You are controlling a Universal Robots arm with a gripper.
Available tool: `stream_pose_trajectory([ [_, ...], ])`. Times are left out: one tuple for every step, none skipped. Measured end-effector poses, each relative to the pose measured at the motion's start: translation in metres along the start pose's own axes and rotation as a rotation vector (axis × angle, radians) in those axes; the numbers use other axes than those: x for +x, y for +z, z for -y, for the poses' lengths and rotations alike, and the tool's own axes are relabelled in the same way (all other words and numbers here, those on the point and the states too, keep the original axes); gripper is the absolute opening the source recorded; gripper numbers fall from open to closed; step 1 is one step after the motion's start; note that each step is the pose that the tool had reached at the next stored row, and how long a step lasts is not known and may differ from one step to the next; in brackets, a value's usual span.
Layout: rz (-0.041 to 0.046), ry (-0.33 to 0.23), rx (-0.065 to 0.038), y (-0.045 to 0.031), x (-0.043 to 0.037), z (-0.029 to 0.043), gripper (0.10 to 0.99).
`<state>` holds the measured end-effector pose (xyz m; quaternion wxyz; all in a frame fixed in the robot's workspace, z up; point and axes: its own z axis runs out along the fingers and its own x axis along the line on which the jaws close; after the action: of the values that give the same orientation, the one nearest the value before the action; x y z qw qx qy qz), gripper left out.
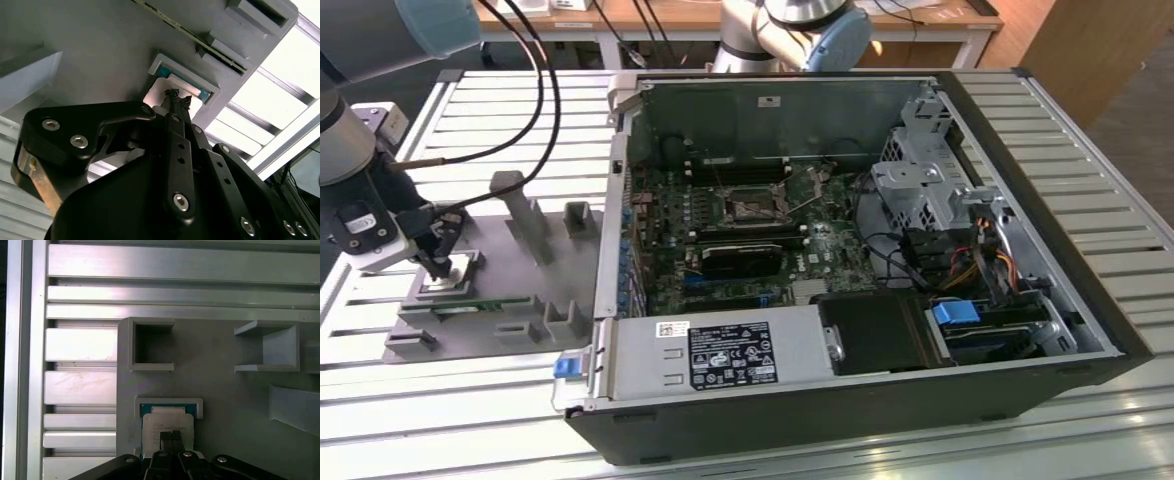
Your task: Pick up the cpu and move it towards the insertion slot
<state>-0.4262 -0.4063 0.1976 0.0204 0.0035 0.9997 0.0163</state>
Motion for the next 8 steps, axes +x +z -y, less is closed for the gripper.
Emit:
stream_pose_trajectory([
  [0.0000,0.000,0.000,0.0000,0.0000,0.0000,0.102],
  [0.0000,0.000,0.000,0.0000,0.0000,0.0000,0.102],
  [0.0000,0.000,0.000,0.0001,0.0000,0.0000,0.102],
  [0.0000,0.000,0.000,0.0001,0.0000,0.0000,0.114],
  [0.0000,0.000,0.000,0.0001,0.0000,0.0000,0.165],
  [0.0001,0.000,0.000,0.0001,0.0000,0.0000,0.165],
  [0.0000,0.000,0.000,0.0001,0.0000,0.0000,0.231],
  [0.0000,0.000,0.000,0.0001,0.0000,0.0000,0.290],
])
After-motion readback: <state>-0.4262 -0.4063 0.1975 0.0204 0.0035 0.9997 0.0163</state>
